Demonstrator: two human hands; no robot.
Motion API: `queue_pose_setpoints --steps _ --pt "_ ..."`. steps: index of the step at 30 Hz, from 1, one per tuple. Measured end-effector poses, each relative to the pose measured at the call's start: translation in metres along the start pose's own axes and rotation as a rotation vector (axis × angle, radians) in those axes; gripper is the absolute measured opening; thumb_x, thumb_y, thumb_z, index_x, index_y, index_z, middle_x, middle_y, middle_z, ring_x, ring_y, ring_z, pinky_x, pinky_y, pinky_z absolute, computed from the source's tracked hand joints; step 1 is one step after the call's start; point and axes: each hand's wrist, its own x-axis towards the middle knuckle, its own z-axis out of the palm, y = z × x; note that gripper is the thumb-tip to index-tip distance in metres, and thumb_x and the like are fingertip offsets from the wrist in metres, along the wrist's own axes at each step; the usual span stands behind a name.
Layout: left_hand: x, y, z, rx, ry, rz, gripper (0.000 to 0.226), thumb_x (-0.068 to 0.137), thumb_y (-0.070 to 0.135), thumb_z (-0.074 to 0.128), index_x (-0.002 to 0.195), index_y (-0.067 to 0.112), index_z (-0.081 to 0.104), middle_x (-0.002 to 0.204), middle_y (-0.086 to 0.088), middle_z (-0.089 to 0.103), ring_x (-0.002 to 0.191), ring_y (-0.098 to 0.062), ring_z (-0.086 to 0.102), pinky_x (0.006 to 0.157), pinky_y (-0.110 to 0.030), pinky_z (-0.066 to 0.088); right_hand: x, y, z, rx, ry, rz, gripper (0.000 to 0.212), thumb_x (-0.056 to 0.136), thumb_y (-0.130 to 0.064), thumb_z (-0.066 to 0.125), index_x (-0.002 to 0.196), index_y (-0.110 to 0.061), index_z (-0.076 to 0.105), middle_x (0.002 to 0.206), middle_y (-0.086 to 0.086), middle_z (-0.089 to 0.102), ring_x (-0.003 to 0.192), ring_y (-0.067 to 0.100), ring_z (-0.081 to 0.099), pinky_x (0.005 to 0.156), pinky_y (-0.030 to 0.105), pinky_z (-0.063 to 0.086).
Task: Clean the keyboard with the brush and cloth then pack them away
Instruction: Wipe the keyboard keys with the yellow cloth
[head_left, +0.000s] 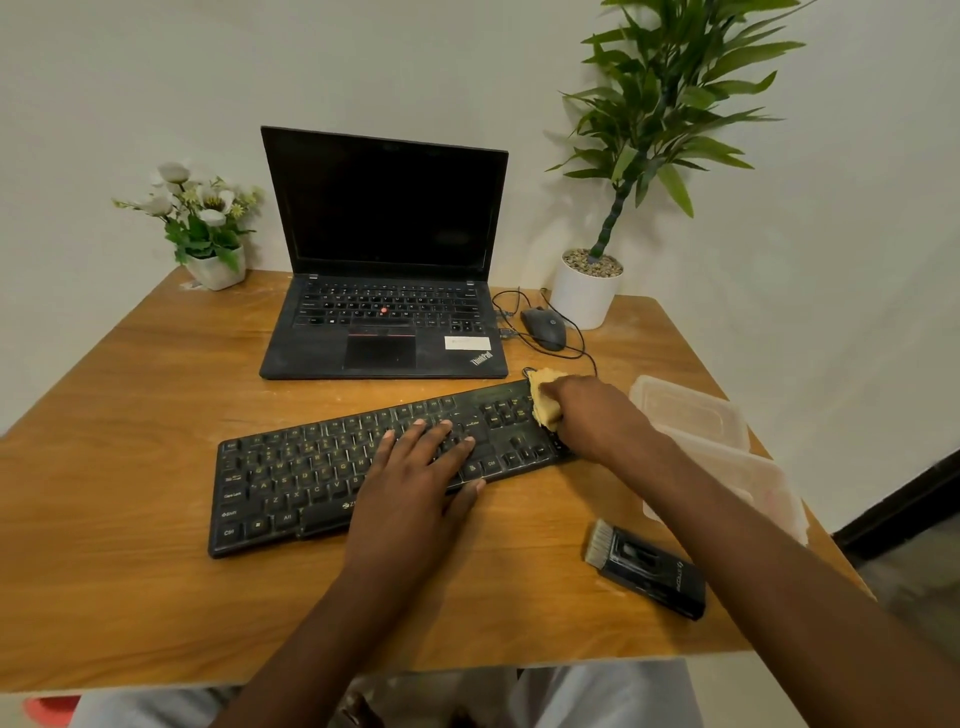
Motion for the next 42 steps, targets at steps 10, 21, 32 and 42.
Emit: queue_pose_setpoints --steps 10,21,32,42 --pt "0.001 -0.001 0.002 -0.001 0.01 -0.006 0.06 0.102 0.069 0.03 0.156 0.044 0.034 0.168 0.009 0.029 0.157 -0.014 0.016 0.129 -0.041 0.005 -0.03 -0.004 0.015 -0.081 -0.015 0.076 0.024 0.1 -0.012 0.059 0.122 -0.006 0.066 0.12 0.016 0.07 0.105 0.031 0.07 0.079 0.035 0.051" --pt "0.0 0.0 0.001 -0.002 0.009 -0.001 0.06 0.102 0.069 0.03 0.157 0.044 0.033 0.168 0.01 0.028 0.157 -0.014 0.016 0.129 -0.041 0.006 -0.043 0.001 0.001 -0.01 0.042 0.137 0.025 0.098 -0.016 0.061 0.121 -0.008 0.069 0.116 0.016 0.069 0.099 0.032 0.07 0.081 0.038 0.055" --pt "0.001 -0.001 0.003 0.019 0.007 0.004 0.06 0.102 0.07 0.028 0.155 0.043 0.037 0.166 0.008 0.033 0.156 -0.016 0.021 0.127 -0.039 0.005 -0.074 -0.054 0.028 -0.07 -0.045 -0.031 0.022 0.102 -0.013 0.057 0.12 -0.009 0.068 0.118 0.014 0.073 0.104 0.03 0.07 0.082 0.036 0.054" --pt "0.001 0.002 -0.002 -0.007 0.021 -0.013 0.066 0.1 0.07 0.036 0.157 0.038 0.034 0.165 0.009 0.035 0.155 -0.014 0.023 0.128 -0.038 0.007 -0.058 -0.019 0.013 0.043 0.05 0.066 0.034 0.097 -0.016 0.062 0.129 -0.013 0.07 0.123 0.012 0.072 0.106 0.028 0.07 0.089 0.039 0.057"
